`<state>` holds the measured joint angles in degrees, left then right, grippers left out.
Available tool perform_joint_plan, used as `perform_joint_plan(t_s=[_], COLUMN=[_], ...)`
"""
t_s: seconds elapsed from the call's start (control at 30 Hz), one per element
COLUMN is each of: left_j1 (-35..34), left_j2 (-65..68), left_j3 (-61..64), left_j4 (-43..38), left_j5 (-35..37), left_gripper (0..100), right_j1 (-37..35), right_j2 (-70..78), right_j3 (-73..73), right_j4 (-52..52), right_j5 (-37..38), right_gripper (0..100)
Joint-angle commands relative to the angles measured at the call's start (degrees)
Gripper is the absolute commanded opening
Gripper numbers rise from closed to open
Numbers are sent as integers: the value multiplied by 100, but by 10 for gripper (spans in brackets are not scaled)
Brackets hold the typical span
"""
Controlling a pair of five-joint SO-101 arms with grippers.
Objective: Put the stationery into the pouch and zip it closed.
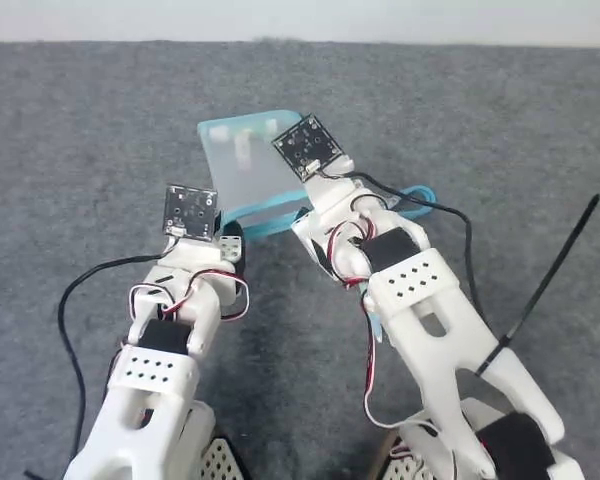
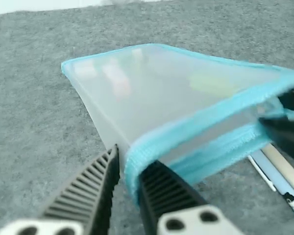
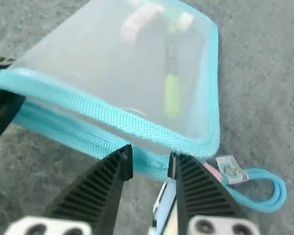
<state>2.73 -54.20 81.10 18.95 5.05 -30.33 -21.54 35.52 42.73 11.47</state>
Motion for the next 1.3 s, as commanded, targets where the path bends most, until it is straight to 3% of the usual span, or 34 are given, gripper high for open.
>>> perform_joint_plan(t_s=[0.0,0.17,0.43,0.67,1.27], left_j1=[-202,-378,-378,-387,-378], left_j2=[-9,-9,-9,0,26], left_j3=[-198,-215,-198,-189,-189], left_j4=[-18,-18,-18,0,0], left_j5=[-70,-18,-35,-35,-35], left_gripper=[12,12,12,12,12], right_j1=[286,848,1314,1314,1297], right_j2=[-409,-1305,-1033,-233,-127], right_j3=[-158,-141,607,1275,2435], right_j4=[884,1789,2360,2018,681], right_j5=[360,905,519,448,308], right_gripper=[134,133,136,138,134])
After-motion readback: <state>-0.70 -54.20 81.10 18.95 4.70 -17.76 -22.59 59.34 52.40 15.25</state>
